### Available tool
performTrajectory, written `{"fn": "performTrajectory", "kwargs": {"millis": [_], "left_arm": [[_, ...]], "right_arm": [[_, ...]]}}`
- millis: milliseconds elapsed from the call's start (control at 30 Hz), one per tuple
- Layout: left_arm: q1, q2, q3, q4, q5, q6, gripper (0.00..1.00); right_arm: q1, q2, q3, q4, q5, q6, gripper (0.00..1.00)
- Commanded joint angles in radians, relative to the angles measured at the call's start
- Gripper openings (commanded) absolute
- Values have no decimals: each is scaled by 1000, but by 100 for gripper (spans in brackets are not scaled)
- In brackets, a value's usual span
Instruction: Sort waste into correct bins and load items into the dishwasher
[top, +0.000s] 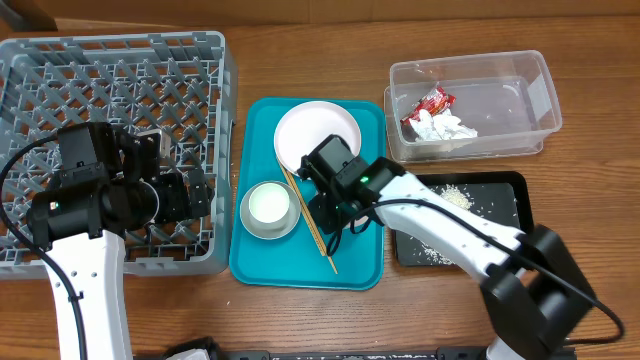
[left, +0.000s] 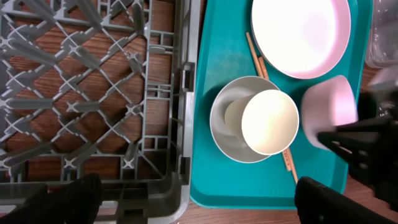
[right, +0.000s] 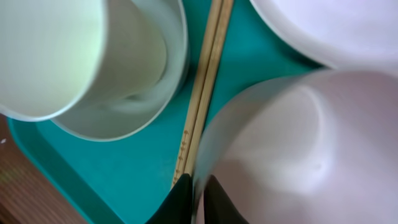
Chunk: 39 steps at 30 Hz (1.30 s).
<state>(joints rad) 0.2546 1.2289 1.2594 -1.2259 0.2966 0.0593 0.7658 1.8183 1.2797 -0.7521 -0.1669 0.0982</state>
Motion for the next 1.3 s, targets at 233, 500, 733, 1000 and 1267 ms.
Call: {"fn": "performTrajectory", "kwargs": {"millis": [233,500,733,1000,1267], "left_arm": [[-6,0,19,3,11,15,100],[-6,0,19,3,11,15,100],[-6,0,19,4,11,15,100],[-6,0,19,3,11,15,100],[-6,0,19,3,11,15,100]], "right_arm": [[4,11,36,-64,-13,10,34],[-9,10,291,-232,-18,11,47],[5,23,320,-166,-43,131,49],[47,119,290,-108,-44,198,49],[45,207,299,-108,-42,247,10]]}}
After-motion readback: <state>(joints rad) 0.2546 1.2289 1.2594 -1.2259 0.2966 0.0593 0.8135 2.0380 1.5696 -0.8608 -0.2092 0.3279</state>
